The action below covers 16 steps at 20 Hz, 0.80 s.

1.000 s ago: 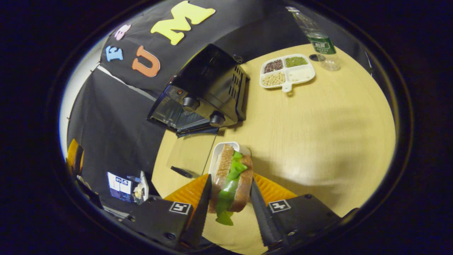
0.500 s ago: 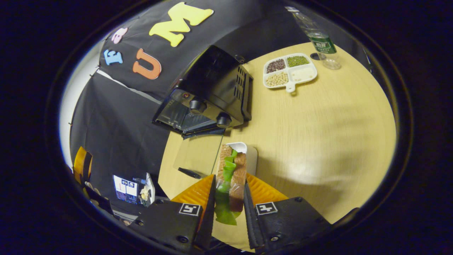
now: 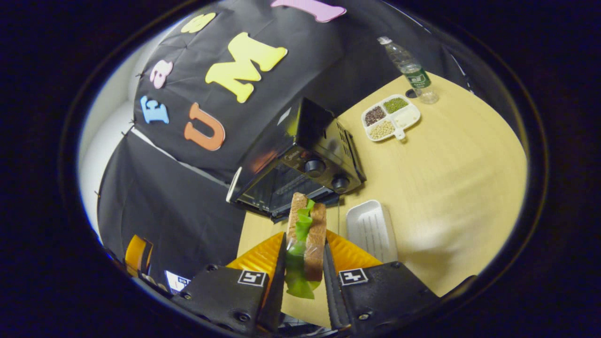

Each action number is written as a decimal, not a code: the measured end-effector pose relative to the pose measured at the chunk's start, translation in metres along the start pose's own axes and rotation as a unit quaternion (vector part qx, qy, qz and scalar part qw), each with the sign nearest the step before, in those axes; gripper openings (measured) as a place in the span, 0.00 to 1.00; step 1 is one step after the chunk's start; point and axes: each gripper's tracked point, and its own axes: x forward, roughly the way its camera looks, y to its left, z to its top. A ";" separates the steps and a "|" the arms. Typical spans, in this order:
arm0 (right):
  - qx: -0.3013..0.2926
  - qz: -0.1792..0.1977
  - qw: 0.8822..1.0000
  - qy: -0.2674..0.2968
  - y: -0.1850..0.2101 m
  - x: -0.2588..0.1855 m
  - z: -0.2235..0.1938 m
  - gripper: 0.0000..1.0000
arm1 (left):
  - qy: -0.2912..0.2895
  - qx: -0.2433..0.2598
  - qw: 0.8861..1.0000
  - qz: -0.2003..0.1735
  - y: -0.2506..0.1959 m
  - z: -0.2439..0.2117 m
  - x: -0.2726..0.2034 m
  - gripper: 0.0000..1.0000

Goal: Open the electric oven with the left hand, put the food in, and close the electric oven.

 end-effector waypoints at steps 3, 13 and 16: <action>0.038 0.010 0.998 -0.041 0.021 0.021 -0.023 0.40 | -0.001 0.004 1.000 -0.029 0.013 -0.006 -0.007 0.95; 0.142 0.040 0.981 -0.129 0.061 0.136 -0.051 0.40 | 0.021 0.030 0.997 -0.071 0.040 -0.041 -0.019 0.95; 0.162 0.041 0.973 -0.156 0.061 0.166 -0.032 0.40 | 0.034 0.017 0.996 -0.075 0.041 -0.051 -0.017 0.95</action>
